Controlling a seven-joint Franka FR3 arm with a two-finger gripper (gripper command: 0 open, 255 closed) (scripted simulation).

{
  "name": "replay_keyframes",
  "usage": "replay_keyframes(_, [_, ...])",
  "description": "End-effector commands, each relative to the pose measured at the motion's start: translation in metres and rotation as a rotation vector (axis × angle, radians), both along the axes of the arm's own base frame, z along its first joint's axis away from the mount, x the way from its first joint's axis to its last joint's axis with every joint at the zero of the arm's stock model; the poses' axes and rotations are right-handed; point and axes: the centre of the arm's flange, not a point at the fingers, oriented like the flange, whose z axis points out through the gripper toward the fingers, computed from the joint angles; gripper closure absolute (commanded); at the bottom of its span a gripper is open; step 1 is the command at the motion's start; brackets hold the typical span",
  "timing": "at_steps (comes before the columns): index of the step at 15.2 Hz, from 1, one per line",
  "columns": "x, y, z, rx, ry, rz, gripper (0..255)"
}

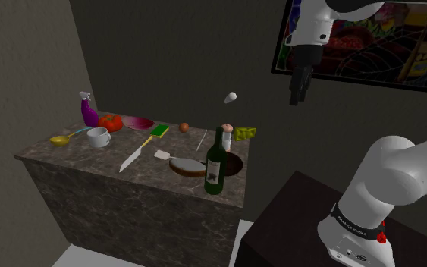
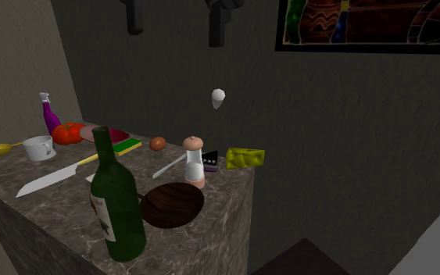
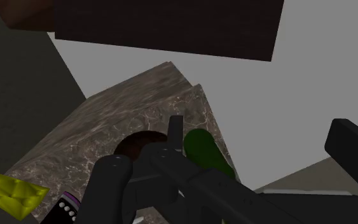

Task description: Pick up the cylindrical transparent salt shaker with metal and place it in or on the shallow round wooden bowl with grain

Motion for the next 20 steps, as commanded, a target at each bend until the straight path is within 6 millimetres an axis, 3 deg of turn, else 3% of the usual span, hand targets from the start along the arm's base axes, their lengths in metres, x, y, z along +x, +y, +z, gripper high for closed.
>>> replay_keyframes(1, [0.000, 0.000, 0.000, 0.000, 0.000, 0.000, 0])
replay_keyframes(20, [0.182, -0.102, -0.138, 0.047, -0.037, 0.022, 0])
